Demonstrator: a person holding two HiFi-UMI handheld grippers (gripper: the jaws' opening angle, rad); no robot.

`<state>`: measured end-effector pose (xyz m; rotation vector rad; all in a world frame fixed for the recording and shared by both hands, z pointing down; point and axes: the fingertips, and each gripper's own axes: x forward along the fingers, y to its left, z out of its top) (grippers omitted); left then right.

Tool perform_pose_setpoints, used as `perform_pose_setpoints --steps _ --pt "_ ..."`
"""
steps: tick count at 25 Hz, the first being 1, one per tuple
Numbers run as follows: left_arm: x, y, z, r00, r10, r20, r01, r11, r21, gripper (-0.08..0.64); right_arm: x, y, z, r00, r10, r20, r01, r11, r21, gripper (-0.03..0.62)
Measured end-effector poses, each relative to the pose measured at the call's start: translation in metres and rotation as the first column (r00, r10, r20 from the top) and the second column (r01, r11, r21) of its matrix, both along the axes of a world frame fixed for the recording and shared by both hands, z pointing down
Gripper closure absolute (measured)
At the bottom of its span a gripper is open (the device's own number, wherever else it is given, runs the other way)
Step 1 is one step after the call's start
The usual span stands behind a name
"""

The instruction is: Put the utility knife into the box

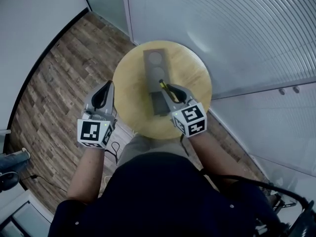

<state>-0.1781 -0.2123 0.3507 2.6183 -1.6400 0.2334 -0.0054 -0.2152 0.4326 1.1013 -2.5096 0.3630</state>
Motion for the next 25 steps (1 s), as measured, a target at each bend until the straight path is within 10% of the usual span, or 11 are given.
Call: perform_pose_setpoints --steps 25 --pt "0.027 -0.01 0.111 0.997 0.077 0.024 -0.072 0.987 -0.143 0.557 0.019 0.013 0.128 0.994 0.091 -0.064 -0.1 0.983 -0.156 0.52"
